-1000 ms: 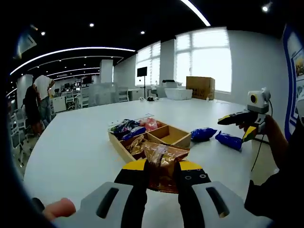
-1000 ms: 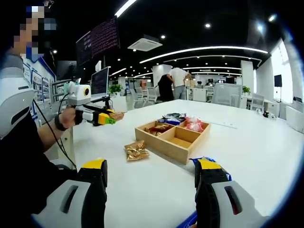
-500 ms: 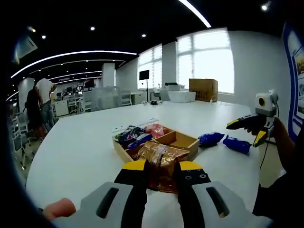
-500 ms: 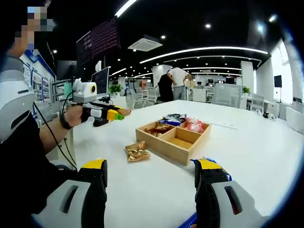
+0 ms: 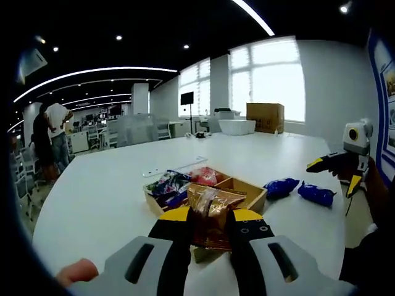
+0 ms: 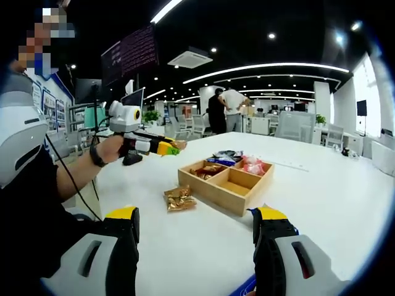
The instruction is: Pick up the scattered marshmallows, QQ candies, Oreo cookies, and mixed nuts on the table and sort them into separate containers
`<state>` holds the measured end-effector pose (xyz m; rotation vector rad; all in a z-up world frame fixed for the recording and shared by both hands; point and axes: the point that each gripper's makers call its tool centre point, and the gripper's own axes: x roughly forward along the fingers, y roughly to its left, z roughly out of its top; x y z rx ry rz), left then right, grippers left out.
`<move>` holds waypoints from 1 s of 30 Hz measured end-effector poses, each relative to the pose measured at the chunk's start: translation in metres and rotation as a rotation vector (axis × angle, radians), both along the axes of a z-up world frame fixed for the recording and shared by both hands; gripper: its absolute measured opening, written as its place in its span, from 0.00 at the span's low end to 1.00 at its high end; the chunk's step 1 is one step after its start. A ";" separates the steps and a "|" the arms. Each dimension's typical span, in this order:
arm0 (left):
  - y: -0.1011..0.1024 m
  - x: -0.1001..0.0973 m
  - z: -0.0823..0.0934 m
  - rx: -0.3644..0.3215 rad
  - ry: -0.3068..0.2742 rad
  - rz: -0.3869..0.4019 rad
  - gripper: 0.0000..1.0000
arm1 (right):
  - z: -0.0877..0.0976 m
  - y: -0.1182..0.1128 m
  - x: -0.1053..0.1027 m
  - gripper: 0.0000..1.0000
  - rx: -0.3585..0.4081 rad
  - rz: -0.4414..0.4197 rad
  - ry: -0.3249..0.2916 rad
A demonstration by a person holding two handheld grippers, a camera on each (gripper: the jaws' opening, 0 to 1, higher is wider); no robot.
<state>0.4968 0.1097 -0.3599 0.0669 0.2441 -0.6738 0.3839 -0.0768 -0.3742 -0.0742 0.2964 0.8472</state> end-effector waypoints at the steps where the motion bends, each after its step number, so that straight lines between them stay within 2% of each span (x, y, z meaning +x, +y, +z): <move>1: -0.001 0.004 -0.002 -0.005 0.006 0.001 0.27 | 0.000 0.000 0.000 0.71 0.002 0.001 0.000; 7: -0.010 0.029 -0.021 -0.023 0.053 0.013 0.27 | -0.002 0.000 -0.001 0.71 0.000 0.000 0.005; 11: -0.015 0.038 -0.032 -0.020 0.079 0.015 0.27 | -0.002 -0.001 -0.001 0.71 0.001 -0.003 0.005; 18: -0.023 0.049 -0.057 0.039 0.115 0.021 0.27 | -0.003 -0.001 0.000 0.71 -0.004 -0.003 0.006; 30: -0.026 0.054 -0.062 0.074 0.106 0.002 0.29 | -0.003 -0.002 0.001 0.71 -0.006 -0.005 0.006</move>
